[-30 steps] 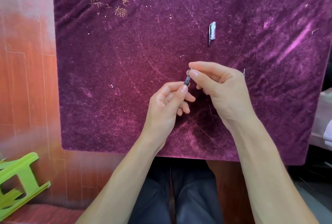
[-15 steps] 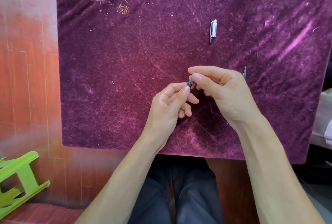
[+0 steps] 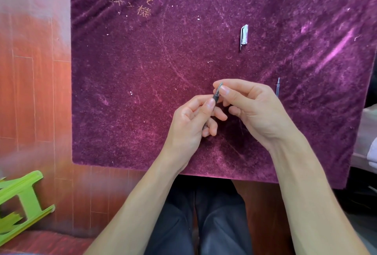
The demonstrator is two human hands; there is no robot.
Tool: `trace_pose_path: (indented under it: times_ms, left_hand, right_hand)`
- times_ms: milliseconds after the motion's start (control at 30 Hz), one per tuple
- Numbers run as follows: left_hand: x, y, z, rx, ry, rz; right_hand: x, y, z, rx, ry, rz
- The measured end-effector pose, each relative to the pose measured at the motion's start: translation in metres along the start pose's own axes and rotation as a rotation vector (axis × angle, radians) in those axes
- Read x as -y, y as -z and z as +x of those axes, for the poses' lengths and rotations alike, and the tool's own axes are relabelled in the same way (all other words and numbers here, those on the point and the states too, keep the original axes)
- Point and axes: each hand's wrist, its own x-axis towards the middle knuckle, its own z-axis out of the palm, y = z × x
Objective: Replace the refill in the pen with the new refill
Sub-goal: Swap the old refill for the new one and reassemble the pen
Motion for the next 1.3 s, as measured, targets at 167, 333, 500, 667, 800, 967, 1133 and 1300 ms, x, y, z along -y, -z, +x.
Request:
trace_pose_path:
  times_ms: [167,333,500,667,800,967,1133,1300]
  left_hand:
    - [0.002,-0.001,-0.001,-0.043,0.014,0.021]
    - [0.003,-0.002,0.001,-0.068,0.001,0.079]
    - [0.003,-0.003,0.001,-0.005,0.005,0.059]
    - [0.002,0.0,-0.001,0.097,0.044,-0.033]
    - [0.001,-0.003,-0.001,0.053,0.031,-0.065]
    - [0.0,-0.008,0.0,-0.003,0.014,-0.035]
    - [-0.002,-0.011,0.001,0.006,0.005,-0.044]
    - [-0.002,-0.011,0.002,-0.004,0.005,-0.034]
  right_hand:
    - [0.001,-0.001,-0.001,-0.013,0.054,-0.109]
    - [0.001,-0.002,0.0,-0.039,0.079,-0.114]
    - [0.001,0.003,0.001,0.051,0.053,-0.097]
    - [0.002,0.008,0.003,0.138,0.013,-0.037]
    - [-0.001,0.006,0.003,0.07,0.014,-0.024]
    - [-0.003,-0.001,0.001,-0.045,0.051,-0.033]
    - [-0.001,-0.006,-0.001,-0.047,0.049,-0.015]
    - [0.001,-0.005,-0.001,-0.054,0.077,-0.061]
